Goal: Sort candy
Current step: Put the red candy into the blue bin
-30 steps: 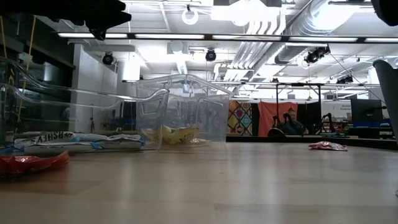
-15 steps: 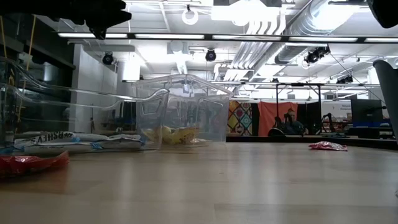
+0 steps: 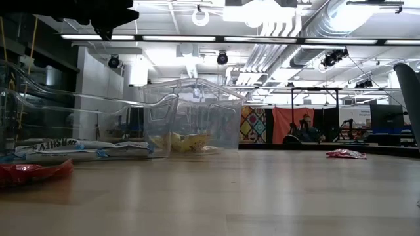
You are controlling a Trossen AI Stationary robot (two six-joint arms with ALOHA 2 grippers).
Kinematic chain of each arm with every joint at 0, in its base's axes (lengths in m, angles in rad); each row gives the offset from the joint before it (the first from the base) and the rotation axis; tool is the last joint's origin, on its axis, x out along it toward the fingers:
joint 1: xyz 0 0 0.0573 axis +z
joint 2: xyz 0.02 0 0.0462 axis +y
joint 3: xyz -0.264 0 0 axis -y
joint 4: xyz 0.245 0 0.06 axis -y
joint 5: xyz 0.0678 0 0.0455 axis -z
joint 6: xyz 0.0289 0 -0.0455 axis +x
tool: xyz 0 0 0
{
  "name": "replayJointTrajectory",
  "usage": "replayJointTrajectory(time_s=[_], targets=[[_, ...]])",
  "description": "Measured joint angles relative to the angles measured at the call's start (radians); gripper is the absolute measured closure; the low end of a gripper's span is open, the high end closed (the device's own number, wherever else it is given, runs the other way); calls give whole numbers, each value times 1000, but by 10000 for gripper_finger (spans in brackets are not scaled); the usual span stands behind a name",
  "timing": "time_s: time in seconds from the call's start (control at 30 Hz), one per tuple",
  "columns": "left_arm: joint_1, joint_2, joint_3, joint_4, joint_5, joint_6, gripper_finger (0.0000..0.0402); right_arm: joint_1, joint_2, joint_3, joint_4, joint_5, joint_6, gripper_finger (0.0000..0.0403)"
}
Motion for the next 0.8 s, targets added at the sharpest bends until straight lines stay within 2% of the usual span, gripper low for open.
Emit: replayJointTrajectory(time_s=[0.07,0.2,0.27,0.33,0.5,0.57,0.67,0.8], targets=[[0,-4,0,-11,0,-1,253,0,0,43,2,135,-127,281],[0,-16,0,-24,-1,-2,253,-19,0,88,-1,478,-406,281],[-1,-24,0,-29,-31,-7,253,-55,0,95,-29,641,-497,281],[0,-31,0,-37,-107,-8,253,-112,0,96,-67,756,-529,281],[4,-31,0,-52,-358,-80,253,-316,1,83,-136,750,-572,281],[33,-20,1,-89,-408,-121,256,-392,8,61,-107,744,-656,281],[134,14,31,-224,-429,-210,265,-502,28,41,7,742,-810,281],[350,98,195,-528,-389,-335,278,-626,76,34,206,707,-999,281]])
